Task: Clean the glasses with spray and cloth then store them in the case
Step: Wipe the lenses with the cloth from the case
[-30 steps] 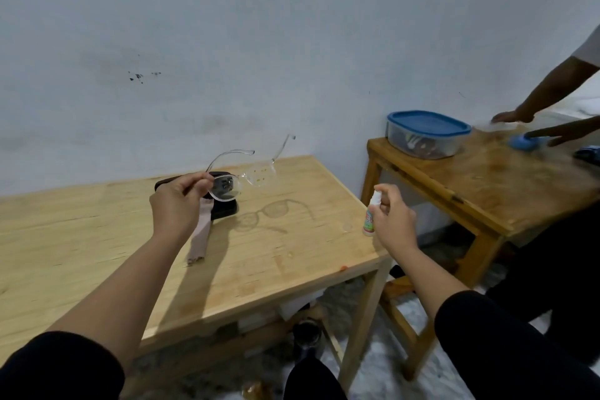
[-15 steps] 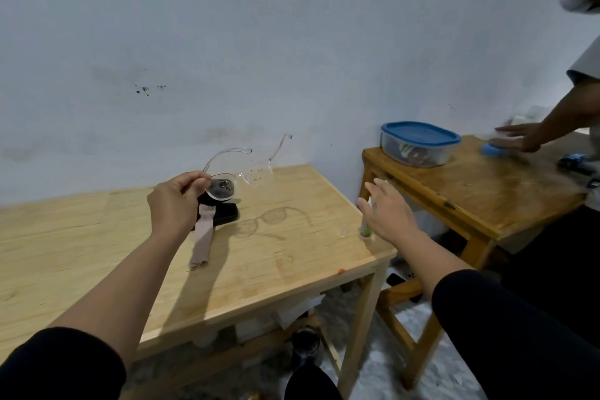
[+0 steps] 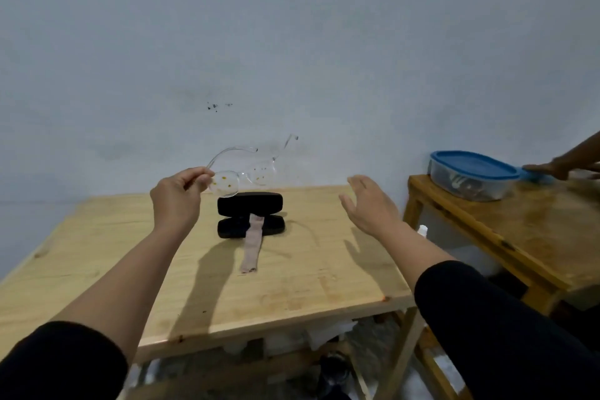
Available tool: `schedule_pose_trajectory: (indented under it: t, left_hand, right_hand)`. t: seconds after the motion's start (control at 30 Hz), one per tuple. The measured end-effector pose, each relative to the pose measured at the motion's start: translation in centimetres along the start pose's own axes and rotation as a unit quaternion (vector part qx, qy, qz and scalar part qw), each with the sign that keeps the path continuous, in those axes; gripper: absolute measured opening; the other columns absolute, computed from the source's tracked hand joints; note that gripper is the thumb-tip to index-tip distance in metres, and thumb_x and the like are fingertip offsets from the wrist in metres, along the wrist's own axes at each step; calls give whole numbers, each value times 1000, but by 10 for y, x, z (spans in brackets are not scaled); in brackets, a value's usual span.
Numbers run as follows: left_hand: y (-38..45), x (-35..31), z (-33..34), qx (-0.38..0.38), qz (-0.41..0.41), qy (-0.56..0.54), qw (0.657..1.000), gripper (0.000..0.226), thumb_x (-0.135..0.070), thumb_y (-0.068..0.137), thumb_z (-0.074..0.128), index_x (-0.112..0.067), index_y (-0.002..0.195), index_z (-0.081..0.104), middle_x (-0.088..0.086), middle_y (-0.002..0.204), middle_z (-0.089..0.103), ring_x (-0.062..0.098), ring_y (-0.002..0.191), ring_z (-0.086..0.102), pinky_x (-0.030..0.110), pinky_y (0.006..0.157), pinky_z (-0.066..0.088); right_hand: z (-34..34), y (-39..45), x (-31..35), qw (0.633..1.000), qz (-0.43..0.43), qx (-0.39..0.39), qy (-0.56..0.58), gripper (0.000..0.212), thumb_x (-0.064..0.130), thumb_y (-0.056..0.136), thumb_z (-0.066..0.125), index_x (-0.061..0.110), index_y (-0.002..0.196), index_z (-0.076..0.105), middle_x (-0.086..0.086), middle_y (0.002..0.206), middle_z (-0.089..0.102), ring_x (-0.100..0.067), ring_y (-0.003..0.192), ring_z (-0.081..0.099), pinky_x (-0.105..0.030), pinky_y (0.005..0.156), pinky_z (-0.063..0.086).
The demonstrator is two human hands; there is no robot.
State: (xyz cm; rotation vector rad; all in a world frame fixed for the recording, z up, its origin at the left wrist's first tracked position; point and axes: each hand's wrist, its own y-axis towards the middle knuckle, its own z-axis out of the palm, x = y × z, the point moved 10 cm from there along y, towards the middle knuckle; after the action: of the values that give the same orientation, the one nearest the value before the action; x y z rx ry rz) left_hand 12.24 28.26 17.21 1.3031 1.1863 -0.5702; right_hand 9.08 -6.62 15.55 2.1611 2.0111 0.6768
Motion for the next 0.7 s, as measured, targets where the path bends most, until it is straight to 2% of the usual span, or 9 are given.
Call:
schedule_pose_trajectory:
  t: [0.1, 0.23, 0.37, 0.47, 0.57, 0.6, 0.7]
  left_hand:
    - [5, 11, -30, -22, -3, 11, 1000, 15, -13, 88, 58, -22, 83, 68, -8, 79, 67, 11, 81, 66, 7, 73, 43]
    - [11, 30, -69, -52, -15, 35, 998, 18, -10, 88, 57, -23, 81, 68, -14, 77, 65, 10, 82, 66, 9, 75, 43]
    - [14, 50, -98, -75, -26, 66, 995, 13, -12, 88, 58, -20, 84, 68, -12, 75, 64, 11, 82, 65, -6, 65, 36]
    - [18, 65, -111, -86, -35, 87, 992, 12, -14, 87, 60, -21, 85, 69, -8, 75, 66, 13, 84, 65, -2, 70, 36]
    - [23, 82, -116, -87, -51, 89, 991, 12, -13, 87, 60, -20, 86, 69, 1, 81, 68, 15, 86, 65, 15, 82, 42]
    - [24, 86, -117, -87, -54, 89, 991, 11, -13, 87, 60, -19, 86, 69, 0, 80, 68, 15, 86, 65, 15, 82, 41]
    - [28, 96, -114, -83, -59, 102, 990, 10, -12, 87, 61, -15, 90, 70, -13, 75, 64, 10, 82, 62, -4, 70, 36]
  right_hand:
    - [27, 9, 34, 999, -26, 24, 14, 54, 37, 97, 38, 8, 143, 31, -8, 151, 30, -22, 140, 26, -34, 110, 27]
    - [69, 15, 76, 996, -53, 66, 38, 54, 36, 98, 36, 8, 143, 30, -8, 151, 30, -22, 139, 29, -34, 108, 30]
    - [113, 16, 108, 988, -76, 107, 76, 50, 35, 98, 35, 12, 142, 33, -3, 150, 34, -21, 133, 38, -31, 101, 35]
    - [137, 17, 128, 984, -118, 117, 70, 44, 29, 98, 37, 14, 139, 38, -5, 148, 37, -23, 131, 40, -34, 103, 36]
    - [154, 25, 134, 981, -101, 128, 103, 45, 31, 98, 34, 14, 139, 39, -3, 146, 39, -21, 130, 40, -33, 102, 36]
    - [161, 27, 136, 980, -106, 138, 99, 46, 30, 98, 33, 12, 140, 38, -3, 147, 38, -20, 131, 39, -31, 102, 35]
    - [178, 38, 135, 976, -103, 153, 111, 45, 32, 97, 36, 13, 136, 44, -4, 144, 43, -22, 128, 44, -32, 100, 38]
